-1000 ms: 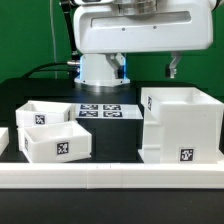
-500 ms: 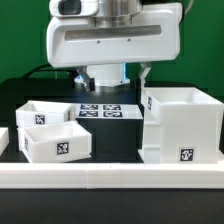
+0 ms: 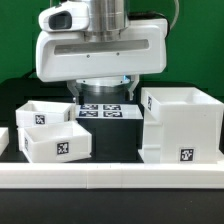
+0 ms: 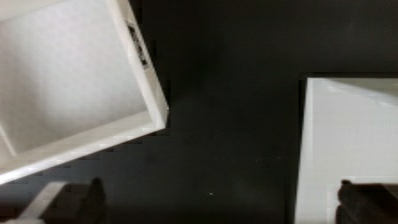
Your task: Assemble drawer
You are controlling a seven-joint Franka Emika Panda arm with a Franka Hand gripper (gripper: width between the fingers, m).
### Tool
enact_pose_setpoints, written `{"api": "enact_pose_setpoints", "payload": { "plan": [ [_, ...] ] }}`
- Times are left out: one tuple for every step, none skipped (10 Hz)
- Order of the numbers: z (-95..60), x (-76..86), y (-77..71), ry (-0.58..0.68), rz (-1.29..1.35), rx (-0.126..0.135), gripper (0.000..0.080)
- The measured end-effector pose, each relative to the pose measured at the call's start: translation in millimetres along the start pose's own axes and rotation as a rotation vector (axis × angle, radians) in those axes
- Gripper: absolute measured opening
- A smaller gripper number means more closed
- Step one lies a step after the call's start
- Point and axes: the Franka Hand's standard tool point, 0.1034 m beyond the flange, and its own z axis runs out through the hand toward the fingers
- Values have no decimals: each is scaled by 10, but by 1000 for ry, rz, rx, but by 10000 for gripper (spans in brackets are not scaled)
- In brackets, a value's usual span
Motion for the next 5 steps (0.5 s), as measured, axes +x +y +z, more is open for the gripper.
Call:
{"api": "enact_pose_setpoints", "payload": {
  "plan": [
    [2,0,0,0,0,0,649],
    [5,-5,6,0,-6,0,649],
    [44,-70,68,2,-70,-3,649],
    [123,-176,181,12,-128,-10,649],
    [225,-289,298,20,-154,-21,649]
  ]
}}
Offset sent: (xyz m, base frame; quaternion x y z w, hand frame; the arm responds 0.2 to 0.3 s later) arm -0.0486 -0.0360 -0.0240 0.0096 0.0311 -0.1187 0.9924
